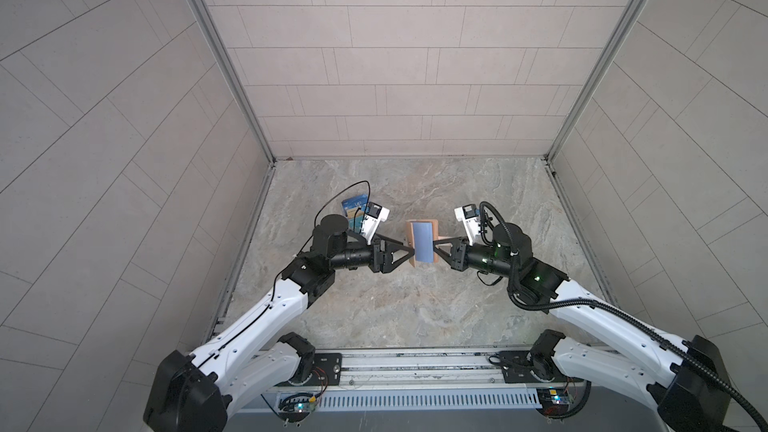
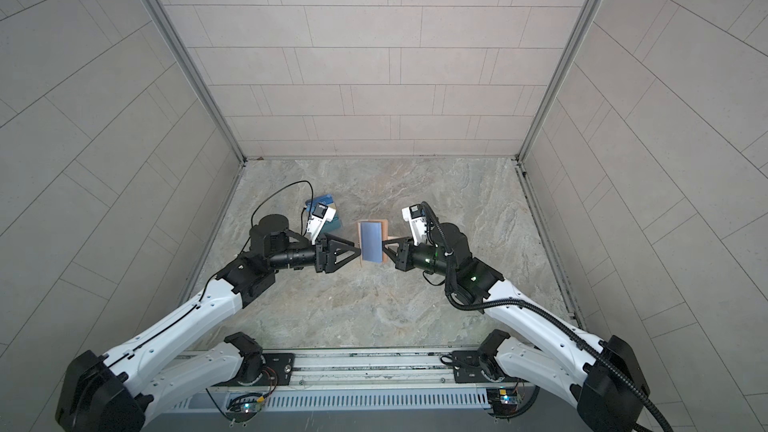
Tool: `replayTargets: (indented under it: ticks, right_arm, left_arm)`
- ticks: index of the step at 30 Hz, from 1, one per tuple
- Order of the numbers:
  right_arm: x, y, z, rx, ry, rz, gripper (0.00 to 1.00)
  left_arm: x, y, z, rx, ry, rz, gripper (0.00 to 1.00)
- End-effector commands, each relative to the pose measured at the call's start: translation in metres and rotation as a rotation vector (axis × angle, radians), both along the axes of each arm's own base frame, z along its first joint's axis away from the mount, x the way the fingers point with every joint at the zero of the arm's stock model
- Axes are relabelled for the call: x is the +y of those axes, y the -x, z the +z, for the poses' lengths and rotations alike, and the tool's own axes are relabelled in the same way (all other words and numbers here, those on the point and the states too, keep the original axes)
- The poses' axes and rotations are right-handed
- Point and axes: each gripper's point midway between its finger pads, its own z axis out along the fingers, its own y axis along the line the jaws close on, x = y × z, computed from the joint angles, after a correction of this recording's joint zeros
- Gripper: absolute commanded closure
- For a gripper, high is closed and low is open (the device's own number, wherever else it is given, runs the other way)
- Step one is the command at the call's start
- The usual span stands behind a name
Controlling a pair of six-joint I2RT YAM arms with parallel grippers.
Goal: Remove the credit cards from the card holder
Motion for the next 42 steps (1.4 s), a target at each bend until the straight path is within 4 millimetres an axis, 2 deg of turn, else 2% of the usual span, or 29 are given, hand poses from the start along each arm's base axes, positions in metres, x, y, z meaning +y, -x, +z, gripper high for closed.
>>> replayTargets:
  ticks: [1, 3, 11, 17, 29, 35, 42]
  right_arm:
    - [0.0, -0.005, -0.004, -0.009, 0.071, -0.023, 1.0]
    - [0.002, -0.005, -0.008, -0.001, 0.095, -0.024, 1.0]
    - [0.007, -0.01, -0.022, 0.025, 0.183, -0.048, 1.0]
    - [-0.002, -0.017, -0.053, 0.102, 0.321, -0.115, 1.0]
    - [0.013, -0.019, -0.089, 0.188, 0.391, -0.105, 1.0]
    - [0.025, -0.017, -0.109, 0.24, 0.361, -0.074, 1.0]
    - [0.029, -0.016, -0.136, 0.292, 0.38, -0.062, 1.0]
  left_arm:
    - [-0.001, 0.003, 0.0, -0.048, -0.015, -0.004, 0.23]
    - [-0.002, 0.002, -0.003, -0.038, -0.011, 0.001, 0.23]
    - [0.0, -0.009, -0.04, 0.045, -0.087, 0.056, 0.24]
    - [0.004, -0.013, -0.069, 0.083, -0.147, 0.09, 0.25]
    - [0.001, -0.015, -0.112, 0.162, -0.15, 0.093, 0.36]
    - [0.005, -0.013, -0.127, 0.181, -0.18, 0.105, 0.4]
    - [0.012, -0.011, -0.15, 0.209, -0.241, 0.129, 0.5]
